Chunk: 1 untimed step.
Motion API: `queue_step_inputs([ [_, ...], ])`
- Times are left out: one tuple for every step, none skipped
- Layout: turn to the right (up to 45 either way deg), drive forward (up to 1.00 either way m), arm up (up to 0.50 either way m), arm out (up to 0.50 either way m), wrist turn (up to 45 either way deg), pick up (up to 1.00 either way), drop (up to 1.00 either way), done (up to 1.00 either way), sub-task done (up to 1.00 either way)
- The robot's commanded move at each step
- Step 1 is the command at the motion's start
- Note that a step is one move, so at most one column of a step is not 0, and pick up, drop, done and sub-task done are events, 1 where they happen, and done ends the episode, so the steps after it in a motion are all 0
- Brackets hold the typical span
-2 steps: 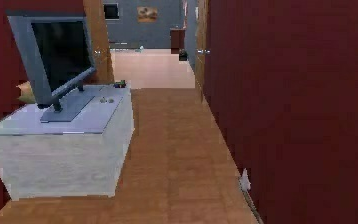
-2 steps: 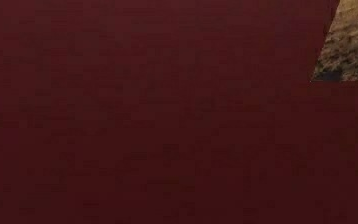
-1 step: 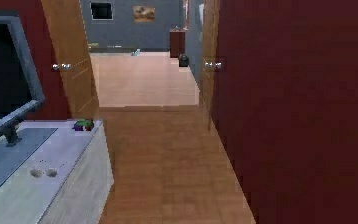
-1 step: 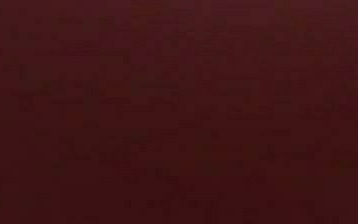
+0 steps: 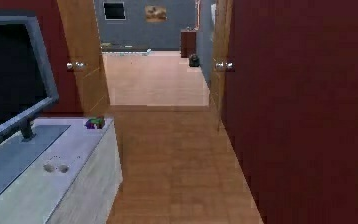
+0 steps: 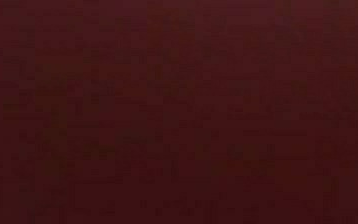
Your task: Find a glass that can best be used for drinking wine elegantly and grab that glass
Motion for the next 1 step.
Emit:
queue_step_inputs([
  [-3.0,0.0,0.0,0.0,0.0,0.0,0.0,0.0,0.0],
])
